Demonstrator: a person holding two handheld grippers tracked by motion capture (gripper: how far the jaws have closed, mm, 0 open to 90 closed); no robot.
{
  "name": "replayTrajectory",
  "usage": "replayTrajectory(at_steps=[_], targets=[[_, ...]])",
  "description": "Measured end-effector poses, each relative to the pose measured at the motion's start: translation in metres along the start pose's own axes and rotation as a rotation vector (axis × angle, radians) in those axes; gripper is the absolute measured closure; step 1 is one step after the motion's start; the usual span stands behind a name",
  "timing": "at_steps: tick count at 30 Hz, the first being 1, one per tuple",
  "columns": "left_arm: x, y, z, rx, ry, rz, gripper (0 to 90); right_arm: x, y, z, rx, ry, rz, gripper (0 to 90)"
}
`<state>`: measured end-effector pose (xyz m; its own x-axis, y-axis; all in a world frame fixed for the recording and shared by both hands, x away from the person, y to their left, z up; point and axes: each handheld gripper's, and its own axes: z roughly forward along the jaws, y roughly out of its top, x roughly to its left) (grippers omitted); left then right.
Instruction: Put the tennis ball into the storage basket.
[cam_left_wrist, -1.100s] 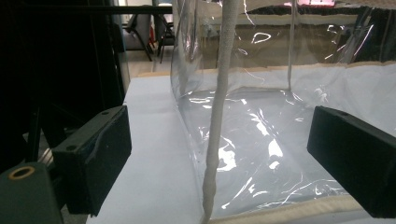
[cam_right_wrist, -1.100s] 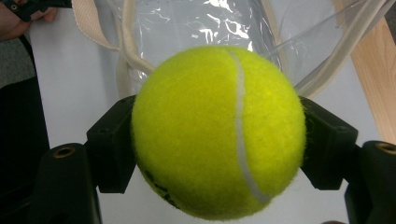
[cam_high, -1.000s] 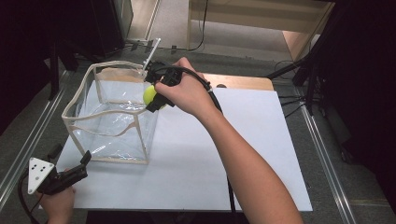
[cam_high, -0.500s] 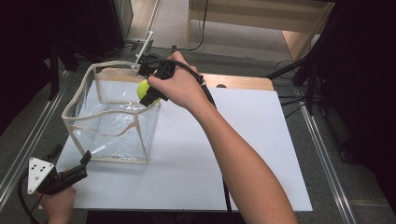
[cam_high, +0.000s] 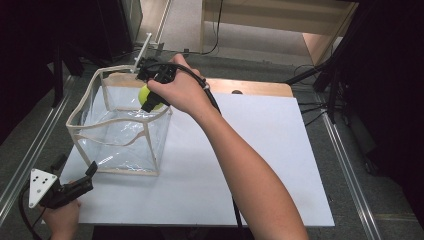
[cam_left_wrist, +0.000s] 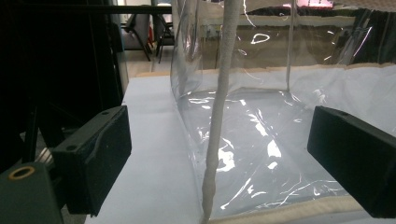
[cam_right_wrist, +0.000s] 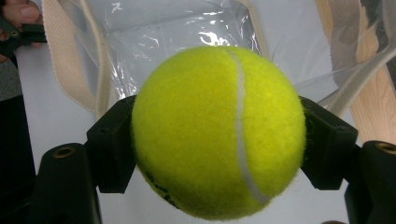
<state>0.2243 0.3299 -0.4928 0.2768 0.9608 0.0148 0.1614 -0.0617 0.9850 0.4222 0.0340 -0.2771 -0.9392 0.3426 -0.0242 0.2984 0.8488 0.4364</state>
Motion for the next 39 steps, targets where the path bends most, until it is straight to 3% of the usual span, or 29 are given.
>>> replayTrajectory(at_steps=[14, 15, 16, 17, 19, 28, 29, 30, 39], targets=[[0.0, 0.0, 0.0, -0.004, 0.0, -0.003, 6.8, -0.004, -0.003, 0.025, 0.042, -0.006, 0.017, 23.2], [0.0, 0.0, 0.001, -0.004, 0.0, -0.003, 6.8, -0.003, -0.004, 0.028, 0.046, -0.002, 0.023, 20.9], [-0.001, 0.0, 0.001, -0.005, 0.002, -0.003, 6.8, -0.003, -0.004, 0.028, 0.047, -0.002, 0.03, 9.5], [-0.001, 0.0, 0.001, -0.005, 0.002, -0.003, 6.8, -0.003, -0.004, 0.028, 0.047, -0.002, 0.03, 9.5], [-0.001, 0.0, 0.001, -0.004, 0.002, -0.002, 6.8, -0.003, -0.006, 0.022, 0.028, -0.047, 0.043, 9.5], [-0.001, 0.0, 0.001, 0.0, 0.003, 0.001, 6.8, -0.001, -0.022, 0.003, -0.032, -0.06, 0.056, 5.7], [-0.001, 0.0, 0.001, 0.0, 0.003, 0.001, 6.8, -0.001, -0.022, 0.003, -0.032, -0.06, 0.056, 5.7], [-0.001, 0.0, 0.001, 0.0, 0.003, 0.004, 6.8, 0.0, -0.026, 0.0, -0.034, -0.052, 0.061, 0.0], [-0.002, 0.0, 0.001, -0.001, 0.004, 0.004, 6.8, 0.0, -0.044, -0.009, -0.046, -0.058, 0.075, 0.0]])
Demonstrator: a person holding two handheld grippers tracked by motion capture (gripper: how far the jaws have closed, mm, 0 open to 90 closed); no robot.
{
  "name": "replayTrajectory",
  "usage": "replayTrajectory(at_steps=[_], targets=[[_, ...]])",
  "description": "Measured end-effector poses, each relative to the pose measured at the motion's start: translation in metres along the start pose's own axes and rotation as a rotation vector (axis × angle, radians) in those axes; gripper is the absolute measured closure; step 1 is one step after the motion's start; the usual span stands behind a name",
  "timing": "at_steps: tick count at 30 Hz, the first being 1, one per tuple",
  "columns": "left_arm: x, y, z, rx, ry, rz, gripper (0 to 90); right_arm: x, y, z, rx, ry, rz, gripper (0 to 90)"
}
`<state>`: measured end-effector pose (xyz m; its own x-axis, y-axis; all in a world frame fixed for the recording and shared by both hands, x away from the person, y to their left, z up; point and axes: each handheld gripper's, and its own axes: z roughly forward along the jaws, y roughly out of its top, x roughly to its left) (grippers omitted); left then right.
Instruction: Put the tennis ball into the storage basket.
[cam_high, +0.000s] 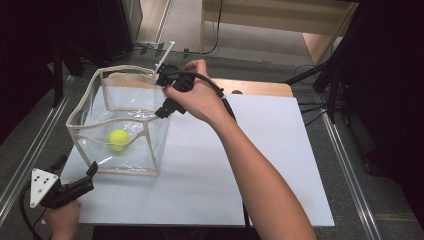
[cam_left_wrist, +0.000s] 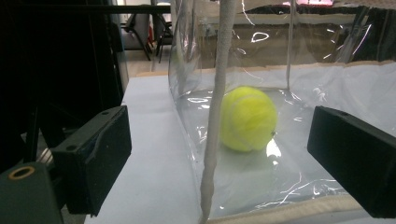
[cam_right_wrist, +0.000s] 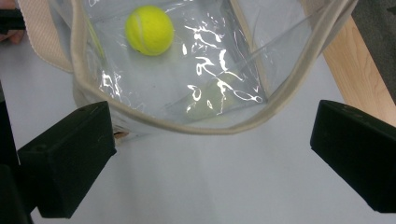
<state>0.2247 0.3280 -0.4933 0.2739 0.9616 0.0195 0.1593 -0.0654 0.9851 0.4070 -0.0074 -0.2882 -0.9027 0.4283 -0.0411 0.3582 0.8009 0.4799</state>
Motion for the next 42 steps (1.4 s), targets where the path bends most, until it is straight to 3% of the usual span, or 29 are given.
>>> replayTrajectory(at_steps=[12, 42], targets=[[0.0, 0.0, 0.0, -0.001, -0.001, 0.003, 6.8, 0.005, -0.025, 0.0, -0.003, -0.013, 0.01, 0.0], [-0.001, 0.0, 0.0, 0.003, 0.0, 0.011, 6.8, 0.033, -0.089, 0.04, -0.048, 0.015, 0.027, 0.0]])
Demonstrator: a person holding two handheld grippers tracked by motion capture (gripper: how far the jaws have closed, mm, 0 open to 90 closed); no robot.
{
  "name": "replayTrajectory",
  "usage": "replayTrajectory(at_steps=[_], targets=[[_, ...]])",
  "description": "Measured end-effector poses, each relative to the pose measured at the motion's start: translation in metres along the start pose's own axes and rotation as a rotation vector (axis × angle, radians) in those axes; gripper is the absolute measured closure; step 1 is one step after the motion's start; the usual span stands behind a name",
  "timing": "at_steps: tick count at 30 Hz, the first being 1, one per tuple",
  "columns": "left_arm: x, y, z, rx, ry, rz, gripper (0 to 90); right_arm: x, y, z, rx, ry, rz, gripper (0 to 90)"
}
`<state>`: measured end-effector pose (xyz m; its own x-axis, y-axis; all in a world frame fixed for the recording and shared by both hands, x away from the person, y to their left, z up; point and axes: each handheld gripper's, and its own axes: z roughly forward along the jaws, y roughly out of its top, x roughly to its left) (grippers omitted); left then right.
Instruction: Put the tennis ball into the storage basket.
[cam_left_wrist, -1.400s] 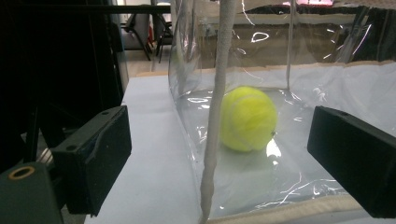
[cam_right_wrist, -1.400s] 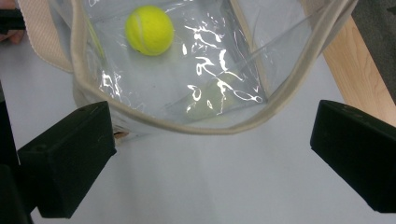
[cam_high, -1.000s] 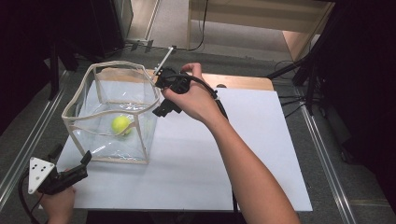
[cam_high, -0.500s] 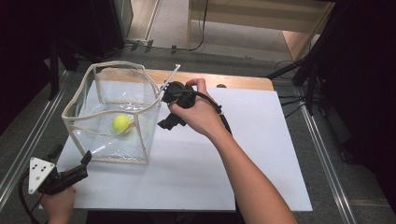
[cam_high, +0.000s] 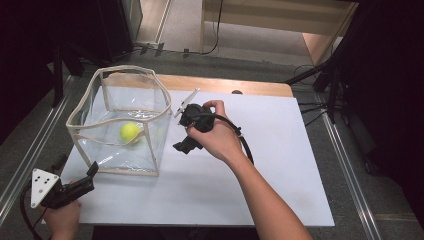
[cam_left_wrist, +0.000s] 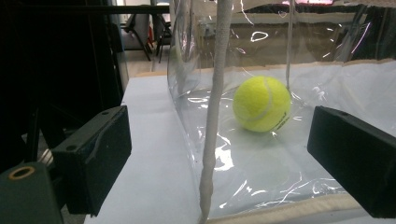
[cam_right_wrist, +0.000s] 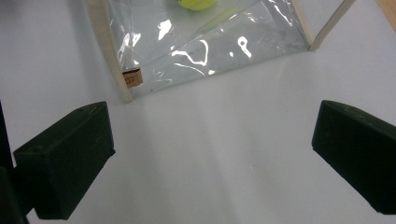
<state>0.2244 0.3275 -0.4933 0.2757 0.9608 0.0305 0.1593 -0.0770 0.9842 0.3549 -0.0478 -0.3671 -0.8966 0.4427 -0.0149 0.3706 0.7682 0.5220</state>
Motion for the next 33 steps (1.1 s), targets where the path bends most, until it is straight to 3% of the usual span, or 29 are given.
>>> replayTrajectory(at_steps=[15, 33], targets=[[0.0, 0.0, 0.0, 0.002, -0.002, 0.001, 6.8, 0.01, -0.03, 0.017, -0.041, 0.01, 0.033, 0.0], [0.0, 0.0, 0.0, 0.001, -0.002, 0.001, 6.8, 0.021, -0.088, 0.024, -0.163, 0.001, 0.097, 0.0]])
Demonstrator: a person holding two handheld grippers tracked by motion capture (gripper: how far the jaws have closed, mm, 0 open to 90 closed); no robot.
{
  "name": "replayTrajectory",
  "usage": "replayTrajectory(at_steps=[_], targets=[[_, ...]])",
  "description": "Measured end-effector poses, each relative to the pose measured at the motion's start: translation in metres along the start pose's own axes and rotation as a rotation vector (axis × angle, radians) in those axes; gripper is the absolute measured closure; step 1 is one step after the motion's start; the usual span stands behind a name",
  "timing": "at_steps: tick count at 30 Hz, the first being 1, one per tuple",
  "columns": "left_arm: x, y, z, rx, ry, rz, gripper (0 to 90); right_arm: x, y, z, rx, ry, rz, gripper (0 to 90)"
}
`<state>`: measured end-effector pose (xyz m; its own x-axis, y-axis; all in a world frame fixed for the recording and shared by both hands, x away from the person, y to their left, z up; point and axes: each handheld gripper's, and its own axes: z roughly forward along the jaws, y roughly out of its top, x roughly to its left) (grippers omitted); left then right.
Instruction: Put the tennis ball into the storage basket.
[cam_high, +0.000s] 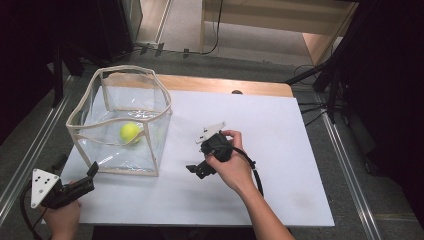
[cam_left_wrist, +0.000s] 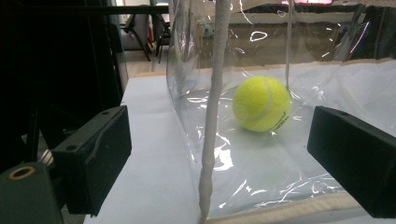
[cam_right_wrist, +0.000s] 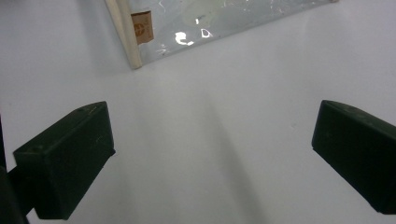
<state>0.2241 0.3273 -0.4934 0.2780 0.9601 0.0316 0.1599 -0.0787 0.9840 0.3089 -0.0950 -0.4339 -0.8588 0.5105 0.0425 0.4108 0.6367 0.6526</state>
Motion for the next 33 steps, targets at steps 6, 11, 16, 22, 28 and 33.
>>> replayTrajectory(at_steps=[6, 11, 16, 22, 28, 33], targets=[[0.001, 0.0, 0.0, -0.003, 0.001, -0.001, 6.8, 0.0, -0.018, -0.007, -0.034, -0.011, 0.035, 0.0], [-0.001, 0.0, 0.0, -0.005, 0.003, 0.003, 6.8, -0.002, -0.031, -0.014, -0.065, -0.018, 0.049, 0.0], [-0.001, -0.001, -0.001, -0.006, -0.004, 0.016, 6.8, -0.005, -0.049, -0.023, -0.089, -0.028, 0.078, 0.0], [-0.001, -0.001, -0.002, -0.016, -0.006, 0.014, 6.8, -0.008, -0.073, -0.036, -0.132, -0.041, 0.1, 0.0], [-0.002, -0.001, -0.002, -0.019, -0.005, 0.022, 6.8, -0.012, -0.098, -0.048, -0.167, -0.061, 0.136, 0.0], [-0.003, -0.001, -0.002, -0.017, -0.001, 0.028, 6.8, -0.015, -0.117, -0.058, -0.181, -0.076, 0.165, 0.0]])
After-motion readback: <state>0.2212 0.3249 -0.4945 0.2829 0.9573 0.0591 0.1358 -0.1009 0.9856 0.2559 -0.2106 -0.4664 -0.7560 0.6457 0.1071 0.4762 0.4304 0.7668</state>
